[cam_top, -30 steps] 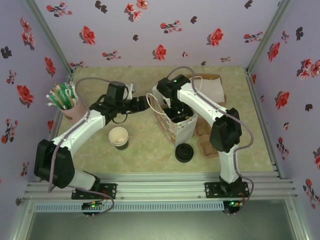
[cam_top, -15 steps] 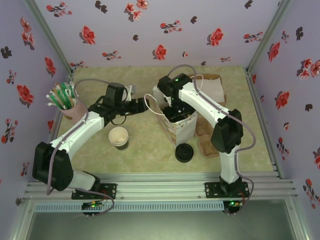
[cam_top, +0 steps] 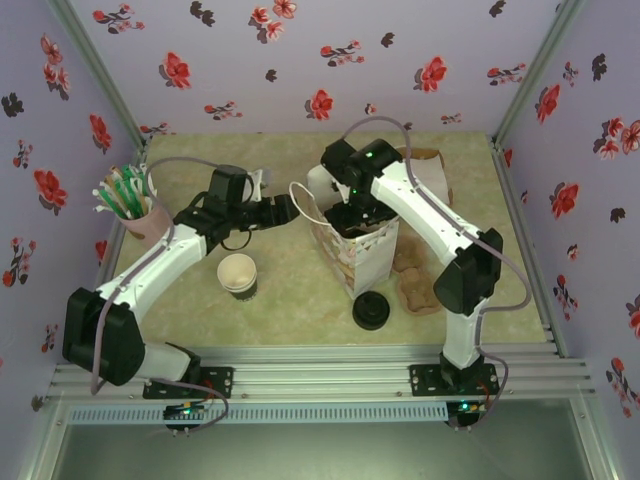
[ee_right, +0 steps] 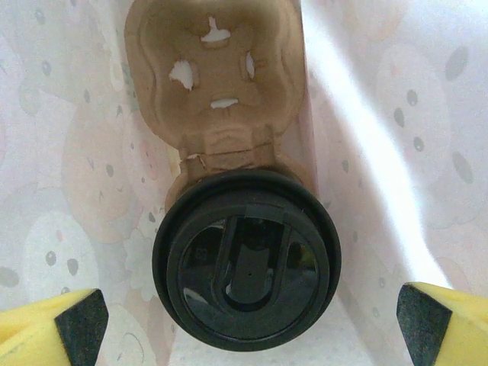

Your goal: Pack the takeout coffee

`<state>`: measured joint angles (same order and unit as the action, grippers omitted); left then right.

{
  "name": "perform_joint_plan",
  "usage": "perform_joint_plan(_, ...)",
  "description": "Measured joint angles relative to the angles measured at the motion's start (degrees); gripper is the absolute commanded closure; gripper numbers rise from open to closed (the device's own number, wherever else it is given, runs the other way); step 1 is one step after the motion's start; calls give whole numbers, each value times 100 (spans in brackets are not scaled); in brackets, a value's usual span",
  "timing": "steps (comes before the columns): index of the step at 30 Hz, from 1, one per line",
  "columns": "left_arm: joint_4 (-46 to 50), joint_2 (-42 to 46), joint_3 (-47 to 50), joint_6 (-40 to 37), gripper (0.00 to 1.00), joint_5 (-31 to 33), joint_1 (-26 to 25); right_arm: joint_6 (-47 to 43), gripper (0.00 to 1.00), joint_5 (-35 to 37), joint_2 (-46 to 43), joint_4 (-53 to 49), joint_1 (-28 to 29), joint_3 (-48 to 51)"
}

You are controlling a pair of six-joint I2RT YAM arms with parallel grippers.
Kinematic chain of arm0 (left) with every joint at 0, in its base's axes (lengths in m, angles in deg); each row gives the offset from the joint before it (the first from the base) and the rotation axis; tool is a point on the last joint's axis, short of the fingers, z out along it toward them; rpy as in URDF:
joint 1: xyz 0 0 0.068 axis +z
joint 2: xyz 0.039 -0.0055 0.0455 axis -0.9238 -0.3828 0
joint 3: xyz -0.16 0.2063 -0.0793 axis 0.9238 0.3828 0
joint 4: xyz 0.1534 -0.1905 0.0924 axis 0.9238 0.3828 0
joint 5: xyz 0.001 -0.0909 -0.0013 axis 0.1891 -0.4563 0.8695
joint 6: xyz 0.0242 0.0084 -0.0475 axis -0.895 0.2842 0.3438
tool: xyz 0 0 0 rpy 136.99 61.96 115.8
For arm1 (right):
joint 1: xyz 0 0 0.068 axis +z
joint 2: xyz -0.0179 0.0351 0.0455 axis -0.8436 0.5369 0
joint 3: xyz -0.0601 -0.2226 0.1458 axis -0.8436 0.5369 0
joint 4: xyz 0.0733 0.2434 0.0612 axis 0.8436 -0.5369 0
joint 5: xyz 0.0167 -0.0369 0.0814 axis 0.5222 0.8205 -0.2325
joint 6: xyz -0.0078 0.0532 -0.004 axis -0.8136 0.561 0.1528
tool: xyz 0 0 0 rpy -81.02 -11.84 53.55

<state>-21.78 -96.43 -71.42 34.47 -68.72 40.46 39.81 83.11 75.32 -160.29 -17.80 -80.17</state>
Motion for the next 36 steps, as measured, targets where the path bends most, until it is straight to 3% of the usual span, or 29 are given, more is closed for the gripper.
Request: perform_joint_plan(36, 85, 155, 0, 0, 27, 42, -11, 144, 1, 101, -208, 544, -87, 129)
